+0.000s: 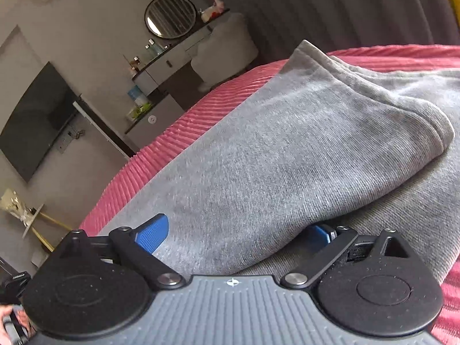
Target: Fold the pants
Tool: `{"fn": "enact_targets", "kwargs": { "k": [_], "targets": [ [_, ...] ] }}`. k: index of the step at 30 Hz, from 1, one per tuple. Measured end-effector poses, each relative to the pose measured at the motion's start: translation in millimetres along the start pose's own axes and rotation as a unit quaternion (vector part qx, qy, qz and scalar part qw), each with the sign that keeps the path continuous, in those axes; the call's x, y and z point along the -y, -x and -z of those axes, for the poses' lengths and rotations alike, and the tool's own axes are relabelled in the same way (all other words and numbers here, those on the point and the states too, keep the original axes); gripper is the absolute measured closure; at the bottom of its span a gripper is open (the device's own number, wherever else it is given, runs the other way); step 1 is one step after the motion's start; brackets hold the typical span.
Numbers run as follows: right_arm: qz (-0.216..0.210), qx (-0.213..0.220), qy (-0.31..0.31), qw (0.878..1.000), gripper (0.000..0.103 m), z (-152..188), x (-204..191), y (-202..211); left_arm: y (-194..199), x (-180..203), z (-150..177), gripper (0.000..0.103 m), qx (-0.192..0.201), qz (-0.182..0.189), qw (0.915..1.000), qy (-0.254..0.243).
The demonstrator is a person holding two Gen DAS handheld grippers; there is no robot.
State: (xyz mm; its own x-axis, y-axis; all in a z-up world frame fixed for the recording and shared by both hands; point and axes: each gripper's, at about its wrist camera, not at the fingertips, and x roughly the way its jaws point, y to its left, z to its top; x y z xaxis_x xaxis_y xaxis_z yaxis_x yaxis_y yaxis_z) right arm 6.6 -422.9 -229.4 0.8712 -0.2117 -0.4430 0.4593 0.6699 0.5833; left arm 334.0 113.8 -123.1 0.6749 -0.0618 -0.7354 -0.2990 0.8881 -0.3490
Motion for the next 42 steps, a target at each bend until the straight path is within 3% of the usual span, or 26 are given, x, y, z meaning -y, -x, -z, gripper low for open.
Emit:
{"fn": "enact_targets", "kwargs": {
  "k": [2,4,6,10,14,16,18,20,22,25,30,32,34,36,39,40,42],
  "targets": [
    [0.002,0.000,0.011,1.000,0.006,1,-2,0,-5,0,-5,0.033,0.009,0.003,1.0000,-0.002],
    [0.001,0.001,0.009,1.000,0.006,1,-2,-1,-6,-1,-9,0.051,0.013,0.013,0.9998,0.005],
    [0.000,-0.003,0.010,1.000,0.006,0,-1,-3,-3,-7,-13,0.090,0.011,0.044,0.9987,0.023],
    [-0.003,-0.030,0.004,1.000,0.011,-16,1,-5,14,-27,-17,0.092,0.009,0.088,0.9927,0.082],
    [-0.037,-0.036,-0.123,0.991,0.017,-33,35,0,40,-37,-12,0.094,0.014,0.102,0.9914,0.080],
    [-0.034,-0.043,-0.147,0.988,0.023,-38,41,1,55,-38,-9,0.094,0.021,0.108,0.9907,0.081],
    [-0.014,-0.046,-0.151,0.987,0.041,-40,40,0,72,-39,-7,0.094,0.025,0.116,0.9897,0.081],
    [0.013,-0.062,-0.152,0.986,0.081,-42,43,-5,90,-40,-5,0.094,0.029,0.123,0.9884,0.084],
    [0.017,-0.080,-0.169,0.982,0.095,-45,51,-10,108,-41,-3,0.094,0.034,0.127,0.9880,0.081],
    [-0.006,-0.092,-0.202,0.975,0.097,-63,59,-7,141,-42,-4,0.094,0.049,0.137,0.9869,0.070],
    [-0.062,-0.007,-0.142,0.988,0.098,-125,32,37,216,-49,5,0.094,0.094,0.171,0.9791,0.057],
    [-0.065,0.014,-0.130,0.989,0.098,-148,32,52,242,-62,27,0.094,0.105,0.188,0.9745,0.063],
    [-0.064,0.027,-0.113,0.991,0.098,-159,42,67,253,-76,64,0.094,0.103,0.186,0.9758,0.050],
    [-0.047,0.016,-0.092,0.995,0.097,-154,55,71,250,-92,101,0.091,0.089,0.158,0.9828,0.033],
    [0.022,-0.025,-0.058,0.998,0.097,-126,83,67,221,-117,151,0.088,0.023,0.102,0.9943,0.020],
    [0.038,-0.045,-0.056,0.997,0.097,-117,92,62,214,-124,159,0.086,0.006,0.085,0.9959,0.028],
    [0.072,-0.086,-0.070,0.991,0.096,-96,107,50,208,-135,161,0.079,0.010,0.073,0.9965,0.038]
  ]
}}
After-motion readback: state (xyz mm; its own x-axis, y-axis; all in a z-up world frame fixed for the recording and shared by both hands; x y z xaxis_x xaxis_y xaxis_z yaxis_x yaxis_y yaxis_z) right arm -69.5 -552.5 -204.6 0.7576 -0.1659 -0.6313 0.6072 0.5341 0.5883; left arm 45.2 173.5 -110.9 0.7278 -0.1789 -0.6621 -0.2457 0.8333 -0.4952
